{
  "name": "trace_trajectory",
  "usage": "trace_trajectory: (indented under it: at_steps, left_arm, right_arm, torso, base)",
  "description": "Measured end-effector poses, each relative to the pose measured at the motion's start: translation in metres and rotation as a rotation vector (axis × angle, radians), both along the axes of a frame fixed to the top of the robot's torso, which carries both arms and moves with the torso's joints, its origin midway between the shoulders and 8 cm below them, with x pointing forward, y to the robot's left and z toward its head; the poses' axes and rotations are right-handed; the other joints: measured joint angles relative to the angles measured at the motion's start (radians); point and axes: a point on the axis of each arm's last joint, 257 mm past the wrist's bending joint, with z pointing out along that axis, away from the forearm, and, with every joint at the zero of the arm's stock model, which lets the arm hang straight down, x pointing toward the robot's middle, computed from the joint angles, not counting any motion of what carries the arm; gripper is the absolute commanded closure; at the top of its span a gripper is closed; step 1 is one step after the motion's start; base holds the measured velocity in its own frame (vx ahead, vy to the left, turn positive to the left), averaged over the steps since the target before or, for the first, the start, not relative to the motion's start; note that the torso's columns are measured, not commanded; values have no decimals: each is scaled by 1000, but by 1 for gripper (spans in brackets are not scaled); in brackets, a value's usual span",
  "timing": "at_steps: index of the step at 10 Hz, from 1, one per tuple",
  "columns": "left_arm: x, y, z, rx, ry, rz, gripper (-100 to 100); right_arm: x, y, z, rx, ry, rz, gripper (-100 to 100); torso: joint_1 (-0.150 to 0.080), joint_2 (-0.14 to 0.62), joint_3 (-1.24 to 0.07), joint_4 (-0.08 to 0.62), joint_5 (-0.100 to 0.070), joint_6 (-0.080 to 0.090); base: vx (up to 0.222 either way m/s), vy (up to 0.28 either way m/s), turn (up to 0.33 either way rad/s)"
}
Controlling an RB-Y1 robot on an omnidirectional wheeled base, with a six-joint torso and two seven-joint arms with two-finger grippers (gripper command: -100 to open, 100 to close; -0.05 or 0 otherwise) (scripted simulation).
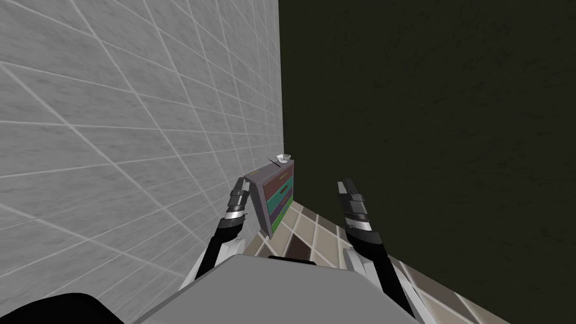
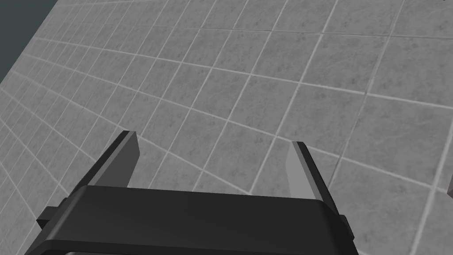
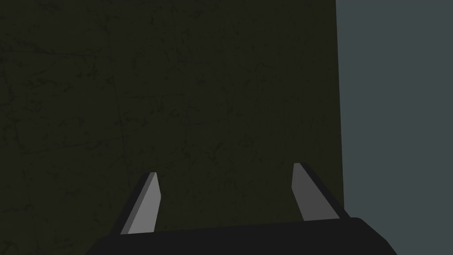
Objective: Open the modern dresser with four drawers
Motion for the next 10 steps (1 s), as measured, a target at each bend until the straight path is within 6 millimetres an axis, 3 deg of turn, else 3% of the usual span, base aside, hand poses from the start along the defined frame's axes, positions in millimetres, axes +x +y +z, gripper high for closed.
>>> trace_trajectory:
  at_steps: [2,9,10]
  left_arm:
    - [0,0,0,0,0,0,0]
    - [0,0,0,0,0,0,0]
    - [0,0,0,0,0,0,-100]
  right_arm:
    - [0,0,0,0,0,0,0]
    - [0,0,0,0,0,0,0]
    - [0,0,0,0,0,0,0]
  torso:
    - [0,104,-209,105,0,0]
    - [0,618,-1234,617,0,0]
    - [0,691,-1382,691,0,0]
  base:
    - [0,0,0]
    - [0,0,0]
    - [18,-1,-9]
